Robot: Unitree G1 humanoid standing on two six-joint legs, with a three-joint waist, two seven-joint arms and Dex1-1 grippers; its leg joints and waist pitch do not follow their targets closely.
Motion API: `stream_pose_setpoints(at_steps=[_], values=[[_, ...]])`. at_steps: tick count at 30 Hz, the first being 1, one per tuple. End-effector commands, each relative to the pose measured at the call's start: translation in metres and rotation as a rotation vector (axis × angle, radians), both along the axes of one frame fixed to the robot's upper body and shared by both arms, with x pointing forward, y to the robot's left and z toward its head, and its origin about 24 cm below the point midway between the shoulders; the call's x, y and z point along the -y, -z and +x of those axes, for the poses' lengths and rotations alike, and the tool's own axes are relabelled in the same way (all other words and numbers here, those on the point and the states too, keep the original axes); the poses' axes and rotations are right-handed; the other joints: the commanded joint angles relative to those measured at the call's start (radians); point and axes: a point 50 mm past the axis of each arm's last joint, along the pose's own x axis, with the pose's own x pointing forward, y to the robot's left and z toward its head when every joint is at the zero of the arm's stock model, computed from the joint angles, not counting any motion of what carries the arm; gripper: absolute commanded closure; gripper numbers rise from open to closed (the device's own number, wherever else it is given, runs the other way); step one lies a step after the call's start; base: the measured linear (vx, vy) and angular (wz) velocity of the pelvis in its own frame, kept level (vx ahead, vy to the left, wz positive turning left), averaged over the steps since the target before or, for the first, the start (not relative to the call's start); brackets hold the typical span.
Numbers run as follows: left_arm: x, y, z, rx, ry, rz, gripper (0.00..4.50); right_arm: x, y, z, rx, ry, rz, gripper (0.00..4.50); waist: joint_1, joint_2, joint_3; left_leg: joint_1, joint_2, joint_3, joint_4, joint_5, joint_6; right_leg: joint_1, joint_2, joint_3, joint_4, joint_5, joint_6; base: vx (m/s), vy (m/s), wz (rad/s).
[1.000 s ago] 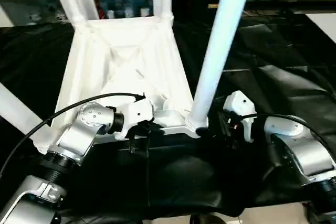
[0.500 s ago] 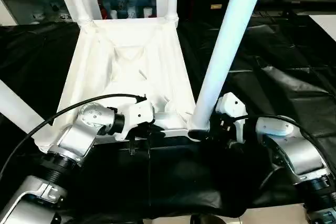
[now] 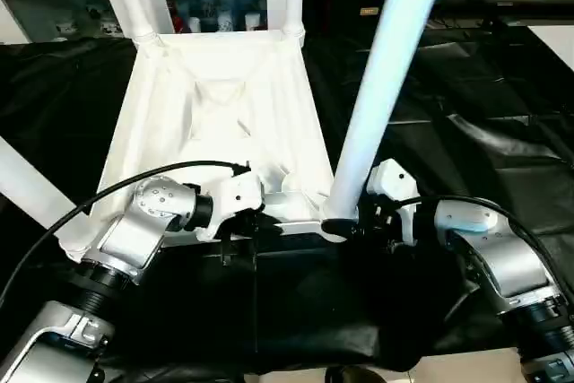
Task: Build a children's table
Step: Rotate leg to tighten
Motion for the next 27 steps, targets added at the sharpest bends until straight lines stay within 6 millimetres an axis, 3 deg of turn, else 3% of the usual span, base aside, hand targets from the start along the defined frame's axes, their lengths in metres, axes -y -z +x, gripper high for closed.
stream_pose_setpoints(at_steps=[1,9,12,14,16,19,21,23,27], values=[[0.006,0.018,-0.012,-0.085,0.058,0.041,4.5,-0.002,0.001,-0.001,-0.004,-0.004,0.016,1.87,0.002,-0.004,-0.066,0.017,0.052,-0.018,-0.047,-0.1,0.113,0.049,-0.061,0.041,-0.036,-0.012,-0.302,0.0,0.0,0.0],[0.006,0.018,-0.012,-0.093,0.044,0.04,4.5,-0.002,0.004,0.001,0.0,0.045,0.033,1.89,0.001,-0.003,-0.065,0.017,0.052,-0.018,-0.047,-0.105,0.108,0.049,-0.061,0.042,-0.036,-0.018,-0.303,0.0,0.0,0.0],[0.014,0.02,-0.001,-0.07,-0.063,0.026,4.5,-0.001,0.01,0.014,0.021,0.239,0.067,1.89,-0.006,-0.001,-0.06,0.016,0.052,-0.017,-0.05,-0.151,0.087,0.041,-0.062,0.043,-0.043,-0.088,-0.298,0.0,0.0,0.0],[0.021,0.022,0.006,-0.06,-0.126,0.015,4.5,-0.004,0.015,0.02,0.01,0.351,0.096,1.89,-0.01,-0.005,-0.05,0.02,0.048,-0.023,-0.057,-0.253,0.028,0.038,-0.065,0.043,-0.063,-0.288,-0.259,-0.027,0.001,-0.01],[0.03,0.024,0.011,-0.051,-0.172,0.003,4.5,-0.01,0.019,0.023,-0.013,0.443,0.13,1.89,-0.013,-0.008,-0.046,0.019,0.046,-0.027,-0.062,-0.283,0.007,0.036,-0.066,0.043,-0.074,-0.389,-0.208,-0.059,0.008,-0.06],[0.048,0.026,0.022,-0.021,-0.264,-0.007,4.5,-0.026,0.025,0.029,-0.063,0.591,0.186,1.89,-0.011,-0.006,-0.046,0.032,0.045,-0.028,-0.063,-0.325,-0.01,0.02,-0.066,0.046,-0.088,-0.467,-0.168,0.0,0.0,0.0],[0.058,0.026,0.027,-0.005,-0.314,-0.007,4.5,-0.034,0.028,0.032,-0.085,0.668,0.198,1.89,-0.01,-0.006,-0.046,0.028,0.045,-0.031,-0.066,-0.323,-0.015,0.022,-0.067,0.046,-0.088,-0.477,-0.155,0.0,0.0,0.0],[0.064,0.026,0.03,0.011,-0.351,-0.003,4.5,-0.039,0.03,0.035,-0.095,0.723,0.198,1.89,-0.008,-0.003,-0.048,0.032,0.045,-0.031,-0.067,-0.331,-0.017,0.016,-0.066,0.045,-0.092,-0.475,-0.144,0.0,0.0,0.0],[0.079,0.027,0.035,0.039,-0.387,0.012,4.5,-0.054,0.031,0.041,-0.091,0.804,0.186,1.9,-0.007,-0.002,-0.049,0.031,0.045,-0.034,-0.071,-0.345,-0.023,0.018,-0.065,0.043,-0.092,-0.456,-0.139,0.0,0.0,0.0]])
